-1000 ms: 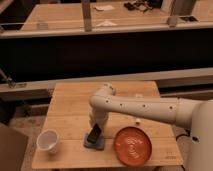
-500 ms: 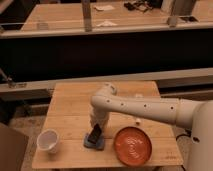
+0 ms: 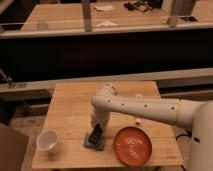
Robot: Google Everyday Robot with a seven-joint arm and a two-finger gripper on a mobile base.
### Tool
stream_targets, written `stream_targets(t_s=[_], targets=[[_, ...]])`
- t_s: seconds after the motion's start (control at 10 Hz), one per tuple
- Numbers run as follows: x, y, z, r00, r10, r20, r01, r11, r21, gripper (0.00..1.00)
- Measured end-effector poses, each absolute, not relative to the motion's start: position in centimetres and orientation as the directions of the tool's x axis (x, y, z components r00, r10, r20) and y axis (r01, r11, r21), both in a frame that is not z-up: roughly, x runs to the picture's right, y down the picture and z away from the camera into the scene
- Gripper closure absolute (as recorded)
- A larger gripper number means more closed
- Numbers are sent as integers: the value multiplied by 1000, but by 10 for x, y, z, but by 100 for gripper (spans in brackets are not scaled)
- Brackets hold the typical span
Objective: Place the eraser on the white sponge
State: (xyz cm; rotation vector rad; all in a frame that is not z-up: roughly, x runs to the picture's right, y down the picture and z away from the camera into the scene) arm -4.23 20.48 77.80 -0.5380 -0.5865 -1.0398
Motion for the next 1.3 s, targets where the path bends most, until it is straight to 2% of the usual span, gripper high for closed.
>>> stream_targets(t_s=[0.3,0.5,0.8,0.9,1.3], targets=[[-41,207,776,377,-635,675,907,401,-130,80],[-40,208,775,372,-640,673,910,395,-128,86],[-39,211,773,362,-647,671,915,385,-123,87],[-39,212,772,358,-650,670,917,381,-120,93],[-39,215,771,342,-662,667,924,366,-111,94]])
